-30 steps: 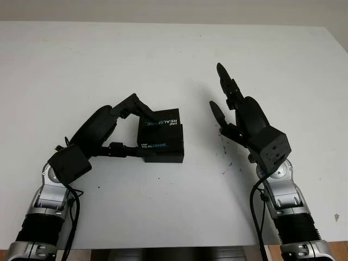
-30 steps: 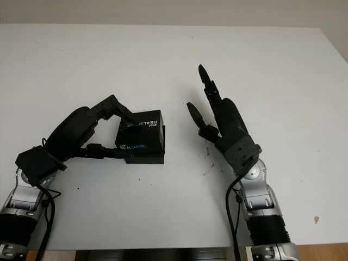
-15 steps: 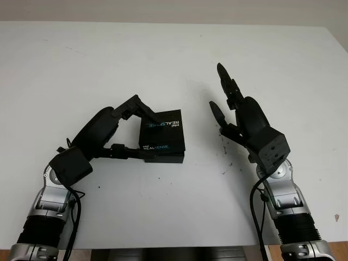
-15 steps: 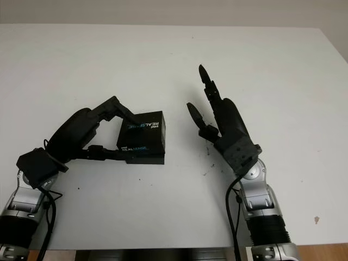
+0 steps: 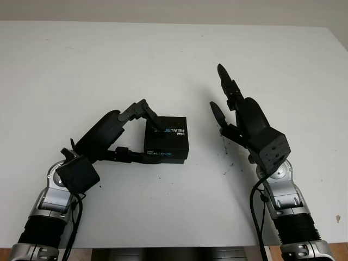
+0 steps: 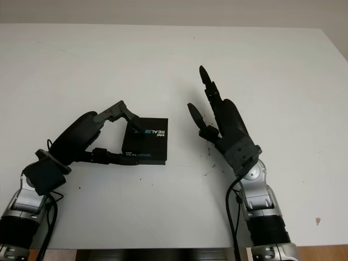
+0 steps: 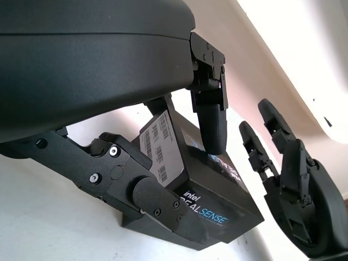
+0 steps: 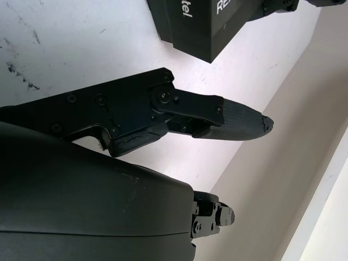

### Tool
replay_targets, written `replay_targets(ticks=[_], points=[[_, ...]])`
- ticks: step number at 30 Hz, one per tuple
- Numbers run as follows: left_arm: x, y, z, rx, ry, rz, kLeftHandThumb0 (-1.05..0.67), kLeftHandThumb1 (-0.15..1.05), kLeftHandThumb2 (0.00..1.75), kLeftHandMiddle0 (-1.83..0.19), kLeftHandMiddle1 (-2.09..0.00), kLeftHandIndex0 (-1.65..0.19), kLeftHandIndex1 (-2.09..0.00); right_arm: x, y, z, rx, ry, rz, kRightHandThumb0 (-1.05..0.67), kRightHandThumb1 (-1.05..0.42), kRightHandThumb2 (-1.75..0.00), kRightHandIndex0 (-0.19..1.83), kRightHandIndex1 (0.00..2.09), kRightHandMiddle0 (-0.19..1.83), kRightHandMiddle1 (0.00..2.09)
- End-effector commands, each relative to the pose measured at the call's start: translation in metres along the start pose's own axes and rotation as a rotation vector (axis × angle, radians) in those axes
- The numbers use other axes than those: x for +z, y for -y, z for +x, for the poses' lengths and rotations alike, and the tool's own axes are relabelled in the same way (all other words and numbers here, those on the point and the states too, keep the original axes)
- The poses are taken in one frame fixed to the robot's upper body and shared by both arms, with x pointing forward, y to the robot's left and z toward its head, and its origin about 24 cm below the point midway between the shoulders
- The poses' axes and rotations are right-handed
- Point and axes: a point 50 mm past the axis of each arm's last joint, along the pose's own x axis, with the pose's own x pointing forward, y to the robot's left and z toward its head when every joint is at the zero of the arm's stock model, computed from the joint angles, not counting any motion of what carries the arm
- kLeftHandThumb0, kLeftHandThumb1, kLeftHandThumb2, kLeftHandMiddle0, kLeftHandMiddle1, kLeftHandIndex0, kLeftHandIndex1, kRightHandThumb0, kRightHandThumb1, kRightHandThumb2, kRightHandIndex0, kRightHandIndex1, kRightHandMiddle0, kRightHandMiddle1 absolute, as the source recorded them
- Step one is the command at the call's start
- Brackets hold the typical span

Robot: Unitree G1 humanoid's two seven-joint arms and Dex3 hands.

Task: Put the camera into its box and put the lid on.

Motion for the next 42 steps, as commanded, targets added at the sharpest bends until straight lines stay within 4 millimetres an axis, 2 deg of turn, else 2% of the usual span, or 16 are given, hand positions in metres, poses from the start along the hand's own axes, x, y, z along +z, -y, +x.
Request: replay_targets(ticks=[1, 12, 14, 15, 16, 17, 18, 19, 20, 21, 23, 25, 33, 38, 42], points=[[-0.001, 0.006, 0.001, -0.027, 0.001, 0.006, -0.26, 1.02, 0.06, -0.24, -1.65, -0.21, -1.50, 0.000, 0.002, -0.002, -0.010, 0.004, 0.000, -0.70, -1.05, -0.59, -0.04, 0.05, -0.04, 0.06], [-0.003, 0.004, -0.003, -0.019, -0.014, 0.010, -0.27, 1.04, 0.06, -0.21, -1.66, -0.19, -1.49, -0.001, 0.003, -0.001, -0.010, 0.014, -0.007, -0.70, -1.05, -0.59, -0.04, 0.06, -0.03, 0.06], [-0.003, 0.002, -0.006, -0.053, -0.054, 0.069, -0.30, 1.05, 0.07, -0.17, -1.63, -0.16, -1.50, -0.001, 0.003, -0.001, -0.008, 0.018, -0.007, -0.69, -1.05, -0.59, -0.04, 0.06, -0.03, 0.06], [-0.002, 0.001, -0.007, -0.097, -0.086, 0.148, -0.39, 1.05, 0.12, -0.13, -1.39, -0.12, -1.46, 0.000, 0.004, -0.001, -0.006, 0.018, -0.011, -0.69, -1.05, -0.59, -0.04, 0.06, -0.03, 0.06], [-0.001, 0.001, -0.007, -0.127, -0.109, 0.206, -0.50, 1.05, 0.18, -0.10, -1.02, -0.06, -1.34, 0.000, 0.004, -0.001, -0.005, 0.017, -0.014, -0.69, -1.05, -0.59, -0.04, 0.05, -0.03, 0.06], [0.000, 0.000, -0.007, -0.167, -0.133, 0.273, -0.59, 1.05, 0.25, -0.12, -0.64, -0.01, -1.21, -0.001, 0.004, -0.001, -0.004, 0.016, -0.014, -0.69, -1.05, -0.60, -0.04, 0.05, -0.04, 0.06], [0.001, 0.000, -0.008, -0.209, -0.152, 0.337, -0.66, 1.05, 0.32, -0.12, -0.40, 0.00, -1.02, -0.001, 0.004, -0.001, -0.003, 0.018, -0.015, -0.69, -1.05, -0.60, -0.04, 0.05, -0.04, 0.05], [0.003, 0.000, -0.008, -0.260, -0.174, 0.409, -0.73, 1.05, 0.41, -0.05, -0.23, 0.00, -0.75, 0.000, 0.004, -0.001, -0.004, 0.020, -0.017, -0.69, -1.05, -0.60, -0.04, 0.05, -0.04, 0.05], [0.005, -0.001, -0.008, -0.294, -0.191, 0.458, -0.82, 1.05, 0.54, 0.09, -0.10, 0.02, -0.40, 0.000, 0.004, -0.001, -0.004, 0.022, -0.020, -0.69, -1.05, -0.60, -0.04, 0.06, -0.03, 0.06], [0.007, -0.001, -0.008, -0.320, -0.209, 0.491, -0.85, 1.05, 0.58, 0.14, -0.05, 0.01, -0.25, 0.000, 0.004, -0.001, -0.005, 0.023, -0.018, -0.69, -1.05, -0.60, -0.04, 0.06, -0.03, 0.06], [0.011, -0.001, -0.008, -0.361, -0.239, 0.537, -0.89, 1.05, 0.64, 0.18, -0.01, 0.06, -0.09, 0.000, 0.004, -0.001, -0.004, 0.021, -0.015, -0.69, -1.05, -0.59, -0.04, 0.06, -0.03, 0.06], [0.015, -0.001, -0.008, -0.405, -0.273, 0.580, -0.91, 1.05, 0.67, 0.19, 0.00, 0.13, -0.04, -0.001, 0.004, -0.001, -0.005, 0.018, -0.016, -0.70, -1.05, -0.59, -0.03, 0.06, -0.03, 0.06], [0.026, -0.005, -0.008, -0.492, -0.358, 0.627, -0.94, 1.05, 0.72, 0.19, 0.00, 0.19, 0.00, 0.000, 0.006, -0.001, -0.004, 0.024, -0.025, -0.70, -1.05, -0.60, -0.04, 0.05, -0.04, 0.05], [0.031, -0.010, -0.009, -0.479, -0.359, 0.484, -0.94, 1.05, 0.72, 0.19, 0.00, 0.19, 0.00, 0.001, 0.006, -0.001, 0.003, 0.018, -0.005, -0.70, -1.05, -0.59, -0.04, 0.05, -0.05, 0.05], [0.032, -0.016, -0.010, -0.363, -0.289, 0.280, -0.92, 1.05, 0.70, 0.19, 0.00, 0.19, 0.00, 0.001, 0.005, -0.002, 0.000, 0.026, -0.009, -0.70, -1.05, -0.60, -0.04, 0.05, -0.04, 0.05]])
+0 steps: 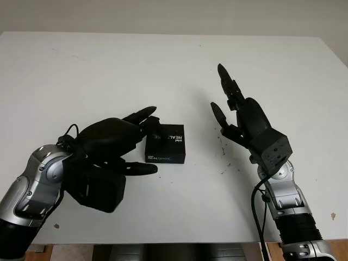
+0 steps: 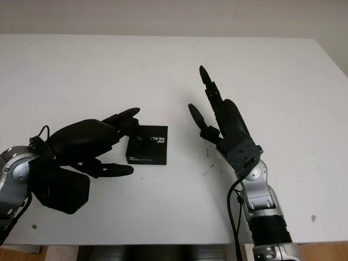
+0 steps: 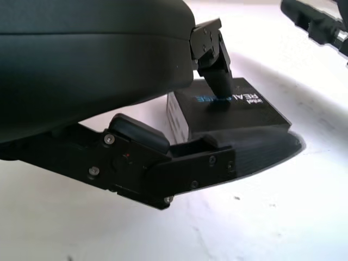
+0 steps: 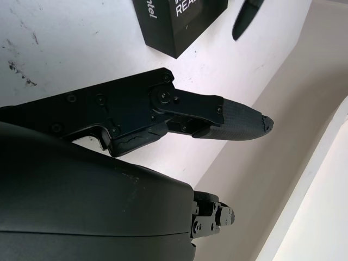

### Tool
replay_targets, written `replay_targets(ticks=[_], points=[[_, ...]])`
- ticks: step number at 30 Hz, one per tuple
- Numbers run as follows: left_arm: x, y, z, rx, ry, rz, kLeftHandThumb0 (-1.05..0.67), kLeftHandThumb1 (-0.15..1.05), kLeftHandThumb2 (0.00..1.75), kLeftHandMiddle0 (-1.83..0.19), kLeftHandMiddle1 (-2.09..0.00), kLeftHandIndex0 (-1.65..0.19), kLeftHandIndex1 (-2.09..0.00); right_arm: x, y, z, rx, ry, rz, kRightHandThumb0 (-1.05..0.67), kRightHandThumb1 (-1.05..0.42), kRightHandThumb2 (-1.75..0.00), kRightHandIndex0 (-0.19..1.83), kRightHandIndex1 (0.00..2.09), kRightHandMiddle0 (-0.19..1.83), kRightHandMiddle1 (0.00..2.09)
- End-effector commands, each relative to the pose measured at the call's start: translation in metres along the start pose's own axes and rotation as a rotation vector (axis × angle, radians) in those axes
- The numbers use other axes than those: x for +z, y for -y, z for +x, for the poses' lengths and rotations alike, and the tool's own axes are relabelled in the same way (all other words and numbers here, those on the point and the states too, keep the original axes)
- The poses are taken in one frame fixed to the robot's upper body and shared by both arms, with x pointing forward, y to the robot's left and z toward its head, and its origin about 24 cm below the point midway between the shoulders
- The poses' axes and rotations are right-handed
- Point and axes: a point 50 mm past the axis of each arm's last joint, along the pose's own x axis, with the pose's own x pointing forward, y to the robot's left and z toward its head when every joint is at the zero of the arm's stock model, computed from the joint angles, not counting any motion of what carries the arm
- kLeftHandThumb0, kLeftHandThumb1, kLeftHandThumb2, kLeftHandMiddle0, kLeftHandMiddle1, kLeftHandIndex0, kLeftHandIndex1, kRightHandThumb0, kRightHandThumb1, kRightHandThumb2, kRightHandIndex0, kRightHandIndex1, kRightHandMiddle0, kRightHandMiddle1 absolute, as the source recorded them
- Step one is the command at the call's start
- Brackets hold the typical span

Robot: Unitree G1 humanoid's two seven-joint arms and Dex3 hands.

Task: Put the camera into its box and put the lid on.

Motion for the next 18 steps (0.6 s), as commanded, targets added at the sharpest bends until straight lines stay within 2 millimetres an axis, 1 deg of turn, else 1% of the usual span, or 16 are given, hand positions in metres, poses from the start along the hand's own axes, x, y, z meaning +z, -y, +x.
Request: replay_targets(ticks=[1, 4, 9, 11, 18], points=[[-0.005, 0.001, -0.002, 0.072, 0.033, -0.133, -0.91, 1.05, 0.70, 0.19, 0.00, 0.19, 0.00, 0.002, 0.002, -0.001, -0.012, 0.014, -0.001, -0.70, -1.05, -0.60, -0.03, 0.06, -0.04, 0.06], [-0.011, -0.004, -0.005, 0.213, 0.090, -0.302, -0.92, 1.05, 0.68, 0.19, 0.00, 0.19, 0.00, 0.005, 0.000, 0.000, -0.017, 0.014, 0.010, -0.70, -1.05, -0.60, -0.03, 0.06, -0.04, 0.06], [-0.021, -0.009, -0.002, 0.415, 0.166, -0.472, -0.89, 1.05, 0.69, 0.19, 0.00, 0.19, 0.00, 0.009, -0.004, 0.004, -0.022, 0.011, 0.019, -0.71, -1.05, -0.61, -0.05, 0.05, -0.05, 0.05], [-0.026, -0.010, 0.001, 0.488, 0.167, -0.555, -0.87, 1.05, 0.68, 0.19, 0.00, 0.19, 0.00, 0.011, -0.008, 0.007, -0.029, 0.015, 0.039, -0.70, -1.05, -0.61, -0.06, 0.04, -0.06, 0.05], [-0.033, -0.008, 0.011, 0.664, 0.144, -0.723, -0.83, 1.05, 0.66, 0.19, 0.00, 0.19, 0.00, 0.016, -0.013, 0.013, -0.060, -0.012, 0.083, -0.71, -1.05, -0.62, -0.11, 0.03, -0.10, 0.03]])
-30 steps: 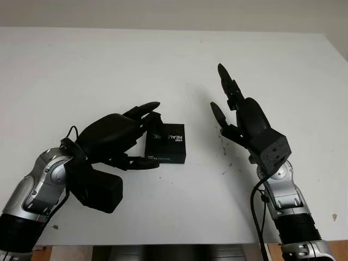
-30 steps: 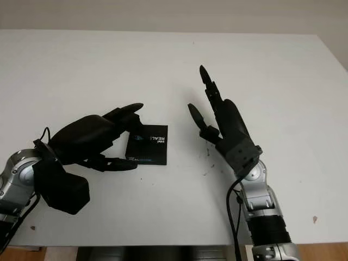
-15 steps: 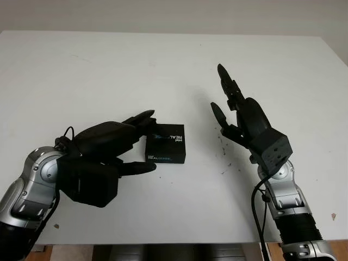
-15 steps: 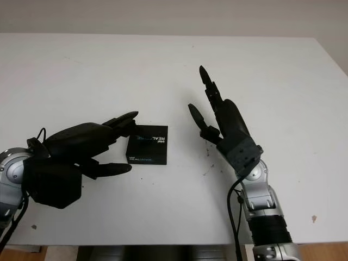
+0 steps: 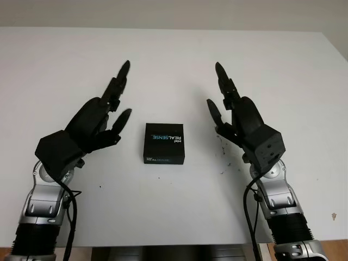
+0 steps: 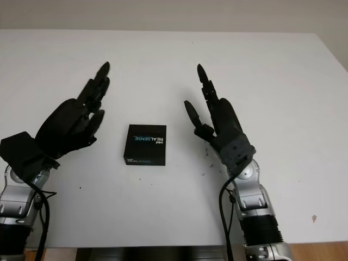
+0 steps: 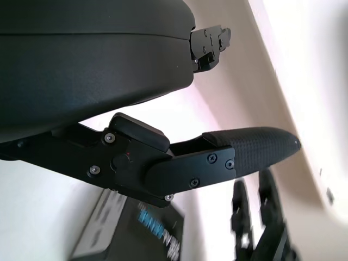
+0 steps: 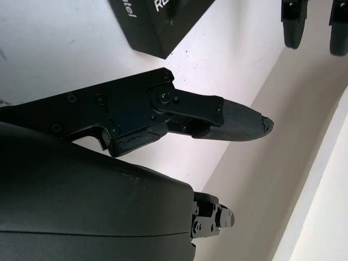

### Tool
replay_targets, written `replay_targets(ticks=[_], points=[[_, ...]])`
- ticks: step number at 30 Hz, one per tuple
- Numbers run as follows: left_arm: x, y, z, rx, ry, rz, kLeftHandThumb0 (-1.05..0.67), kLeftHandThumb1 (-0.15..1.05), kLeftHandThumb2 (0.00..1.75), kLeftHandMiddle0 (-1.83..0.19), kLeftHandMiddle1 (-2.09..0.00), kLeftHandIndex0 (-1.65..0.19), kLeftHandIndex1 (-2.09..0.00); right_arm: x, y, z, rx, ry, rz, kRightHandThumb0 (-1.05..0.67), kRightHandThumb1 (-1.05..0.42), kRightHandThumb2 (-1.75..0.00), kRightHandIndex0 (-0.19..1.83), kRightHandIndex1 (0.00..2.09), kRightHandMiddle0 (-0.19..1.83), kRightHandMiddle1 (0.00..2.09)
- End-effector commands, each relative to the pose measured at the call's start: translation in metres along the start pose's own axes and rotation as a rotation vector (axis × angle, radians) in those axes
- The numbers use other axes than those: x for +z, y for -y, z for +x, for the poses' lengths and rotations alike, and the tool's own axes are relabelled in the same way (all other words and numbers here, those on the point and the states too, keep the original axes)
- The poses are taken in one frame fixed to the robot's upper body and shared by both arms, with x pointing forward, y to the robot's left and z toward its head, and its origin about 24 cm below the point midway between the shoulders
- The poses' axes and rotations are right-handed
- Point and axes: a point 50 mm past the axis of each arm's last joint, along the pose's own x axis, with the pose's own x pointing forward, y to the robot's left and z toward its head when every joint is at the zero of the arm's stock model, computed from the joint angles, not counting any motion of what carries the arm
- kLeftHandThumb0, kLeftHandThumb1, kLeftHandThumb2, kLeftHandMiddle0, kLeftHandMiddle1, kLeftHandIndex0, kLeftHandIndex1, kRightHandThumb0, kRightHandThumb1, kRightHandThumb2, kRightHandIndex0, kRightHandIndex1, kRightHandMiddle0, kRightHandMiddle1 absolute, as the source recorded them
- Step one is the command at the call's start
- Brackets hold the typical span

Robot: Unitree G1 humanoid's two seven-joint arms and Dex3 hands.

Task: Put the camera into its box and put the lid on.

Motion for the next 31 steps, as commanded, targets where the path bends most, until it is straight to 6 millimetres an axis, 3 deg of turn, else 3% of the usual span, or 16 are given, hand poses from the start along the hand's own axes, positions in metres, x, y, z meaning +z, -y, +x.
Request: replay_targets(ticks=[1, 13, 21, 31], points=[[-0.001, -0.001, 0.003, 0.053, 0.003, -0.057, -0.82, 1.05, 0.65, 0.19, 0.00, 0.19, 0.00, 0.010, 0.001, 0.004, -0.017, 0.020, 0.019, -0.70, -1.05, -0.62, -0.12, 0.02, -0.10, 0.03], [-0.012, -0.005, 0.016, 0.210, 0.024, -0.347, -0.79, 1.05, 0.56, 0.19, 0.00, 0.19, 0.00, 0.014, 0.002, 0.013, -0.093, -0.068, 0.168, -0.74, -1.05, -0.61, -0.19, 0.00, -0.19, 0.00], [-0.010, -0.011, 0.023, 0.235, 0.041, -0.392, -0.79, 1.05, 0.61, 0.19, 0.00, 0.19, 0.00, 0.010, 0.002, 0.020, -0.105, -0.096, 0.291, -0.72, -1.05, -0.66, -0.19, 0.00, -0.19, 0.00], [-0.012, -0.005, 0.024, 0.248, 0.037, -0.413, -0.78, 1.05, 0.61, 0.19, 0.00, 0.19, 0.00, 0.004, 0.005, 0.020, -0.099, -0.098, 0.304, -0.72, -1.05, -0.67, -0.19, 0.00, -0.19, 0.00]])
